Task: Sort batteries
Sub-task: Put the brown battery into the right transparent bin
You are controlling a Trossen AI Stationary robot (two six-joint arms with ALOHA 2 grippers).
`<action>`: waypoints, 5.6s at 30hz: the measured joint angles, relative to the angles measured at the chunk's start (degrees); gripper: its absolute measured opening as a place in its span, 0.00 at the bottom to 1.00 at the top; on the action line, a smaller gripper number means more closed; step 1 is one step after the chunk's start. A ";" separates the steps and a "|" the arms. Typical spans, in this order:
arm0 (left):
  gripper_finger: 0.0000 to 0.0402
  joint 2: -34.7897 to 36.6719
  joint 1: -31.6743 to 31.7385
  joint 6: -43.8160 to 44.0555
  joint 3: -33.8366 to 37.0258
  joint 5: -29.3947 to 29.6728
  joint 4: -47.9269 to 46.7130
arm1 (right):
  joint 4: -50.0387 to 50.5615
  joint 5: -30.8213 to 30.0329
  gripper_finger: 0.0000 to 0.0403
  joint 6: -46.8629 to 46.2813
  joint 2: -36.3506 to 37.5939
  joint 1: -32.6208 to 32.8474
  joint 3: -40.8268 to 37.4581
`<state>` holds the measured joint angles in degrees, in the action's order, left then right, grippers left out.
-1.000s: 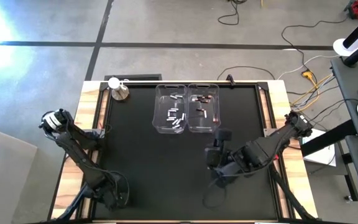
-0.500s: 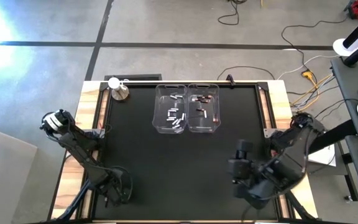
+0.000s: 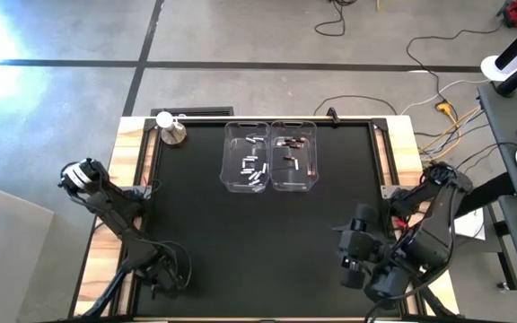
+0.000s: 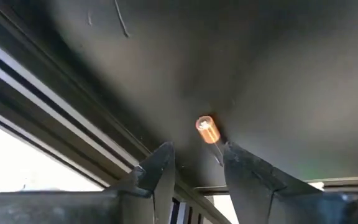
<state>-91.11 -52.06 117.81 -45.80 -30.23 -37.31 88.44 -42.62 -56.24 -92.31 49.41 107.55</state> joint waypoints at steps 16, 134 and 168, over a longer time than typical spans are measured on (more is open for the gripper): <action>0.29 -3.88 1.30 3.10 2.45 -6.93 6.06 | -0.21 0.05 0.50 -9.07 0.04 -0.28 -5.90; 0.29 18.65 -2.96 -55.92 -9.85 63.61 -18.64 | -31.52 20.73 0.50 -34.38 -27.42 -9.91 -14.38; 0.29 15.00 -6.84 -49.00 -6.89 65.66 -8.40 | -44.06 43.66 0.46 -34.88 -23.15 -27.20 -31.13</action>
<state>-76.11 -58.89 68.81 -52.69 35.43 -45.71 44.37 1.05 -91.11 -115.46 22.21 76.42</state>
